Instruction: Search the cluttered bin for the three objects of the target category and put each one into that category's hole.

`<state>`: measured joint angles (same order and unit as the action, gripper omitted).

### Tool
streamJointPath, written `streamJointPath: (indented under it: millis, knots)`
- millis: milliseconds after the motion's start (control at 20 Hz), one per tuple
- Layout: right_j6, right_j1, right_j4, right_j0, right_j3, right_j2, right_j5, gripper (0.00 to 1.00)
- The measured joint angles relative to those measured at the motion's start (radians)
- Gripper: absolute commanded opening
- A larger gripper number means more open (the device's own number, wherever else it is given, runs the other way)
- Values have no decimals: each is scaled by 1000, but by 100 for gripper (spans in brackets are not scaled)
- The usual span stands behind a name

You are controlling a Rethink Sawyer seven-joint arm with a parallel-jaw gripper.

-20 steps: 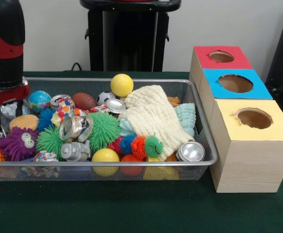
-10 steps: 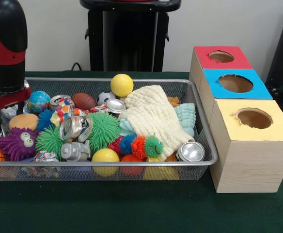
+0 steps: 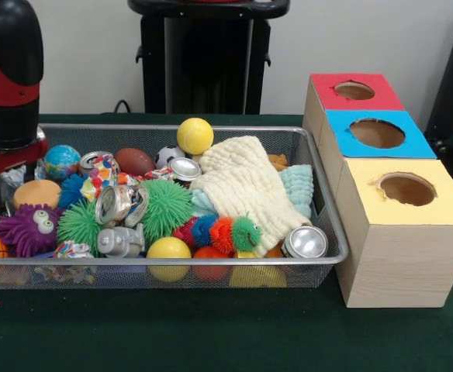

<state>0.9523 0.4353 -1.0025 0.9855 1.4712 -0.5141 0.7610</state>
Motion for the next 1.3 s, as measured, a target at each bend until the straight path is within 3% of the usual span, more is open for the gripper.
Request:
streamJointPath:
  millis: [1300]
  knots:
    - [0,22,47,-20,-14,25,45,100]
